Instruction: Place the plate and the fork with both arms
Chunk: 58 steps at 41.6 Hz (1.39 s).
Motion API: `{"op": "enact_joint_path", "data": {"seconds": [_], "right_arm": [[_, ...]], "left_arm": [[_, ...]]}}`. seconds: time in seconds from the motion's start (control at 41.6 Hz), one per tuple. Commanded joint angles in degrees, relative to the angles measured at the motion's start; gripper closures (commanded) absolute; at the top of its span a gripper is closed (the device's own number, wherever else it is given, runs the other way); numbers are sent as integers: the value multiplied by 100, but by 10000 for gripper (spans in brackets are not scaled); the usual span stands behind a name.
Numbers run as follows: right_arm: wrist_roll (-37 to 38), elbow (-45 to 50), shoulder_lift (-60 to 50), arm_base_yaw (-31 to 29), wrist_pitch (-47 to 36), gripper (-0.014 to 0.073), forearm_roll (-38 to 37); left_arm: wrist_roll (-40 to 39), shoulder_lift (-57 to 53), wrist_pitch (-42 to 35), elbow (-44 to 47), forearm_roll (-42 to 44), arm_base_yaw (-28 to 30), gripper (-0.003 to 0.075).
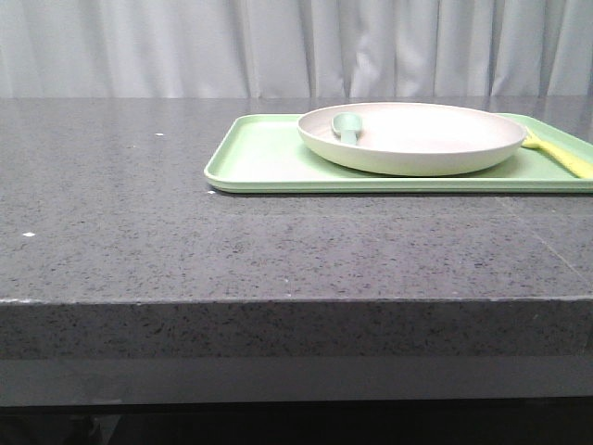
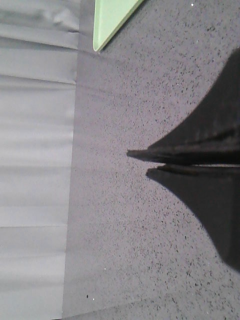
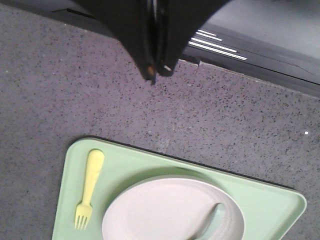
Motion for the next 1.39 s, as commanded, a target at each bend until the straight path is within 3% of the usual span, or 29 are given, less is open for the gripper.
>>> {"op": "enact_joint_path", "data": {"seconds": [0.0,0.818,0.962,1.202,1.371], "right_arm": [[-57,-140,16,-13,-389,713,-6],[-57,-99,-30,-13,-477,713,-91],[-57,486,-552,-189,-1523,713,-449],[-57,2738,-1956,-719,-4233,713,-419],[-57,4070,-2926,-900,-5253,713,-418]], "left_arm": [[-9,-132,-511,17,-73,3,738],[-9,-122,-511,17,-73,3,738],[-9,-122,-511,17,-73,3,738],[-9,-122,-511,17,-73,3,738],[-9,-113,-511,17,-73,3,738]]}}
